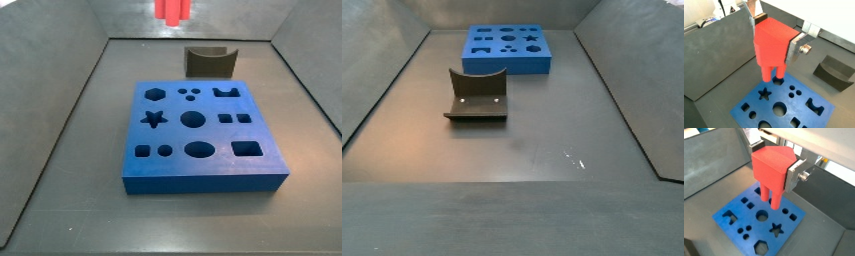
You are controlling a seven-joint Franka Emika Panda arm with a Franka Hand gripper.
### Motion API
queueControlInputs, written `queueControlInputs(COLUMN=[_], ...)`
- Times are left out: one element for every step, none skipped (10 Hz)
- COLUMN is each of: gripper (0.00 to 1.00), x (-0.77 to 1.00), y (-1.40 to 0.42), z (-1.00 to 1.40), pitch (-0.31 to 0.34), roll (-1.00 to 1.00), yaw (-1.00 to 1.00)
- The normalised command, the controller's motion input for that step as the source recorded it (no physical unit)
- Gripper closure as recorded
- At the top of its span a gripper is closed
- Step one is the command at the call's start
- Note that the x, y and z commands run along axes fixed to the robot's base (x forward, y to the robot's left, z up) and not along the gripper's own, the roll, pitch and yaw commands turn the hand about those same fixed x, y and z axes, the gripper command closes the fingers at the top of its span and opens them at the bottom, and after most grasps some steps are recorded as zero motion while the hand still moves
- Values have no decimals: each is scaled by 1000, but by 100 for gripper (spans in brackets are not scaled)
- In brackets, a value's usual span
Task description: Insert the 3 prong object.
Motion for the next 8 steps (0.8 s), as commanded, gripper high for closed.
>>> queueControlInputs(gripper=[100, 100, 100, 100, 100, 100, 100, 100], x=[129, 266, 406, 254, 140, 0, 0, 0], y=[386, 334, 177, 146, 180, 269, 317, 303], z=[-1000, -1000, -980, -886, -849, -854, -800, -737], pitch=[-30, -20, -19, -11, -39, -117, -200, -164], roll=[89, 63, 0, 81, 127, 99, 66, 4], yaw=[-29, -31, -31, 0, 0, 43, 189, 166])
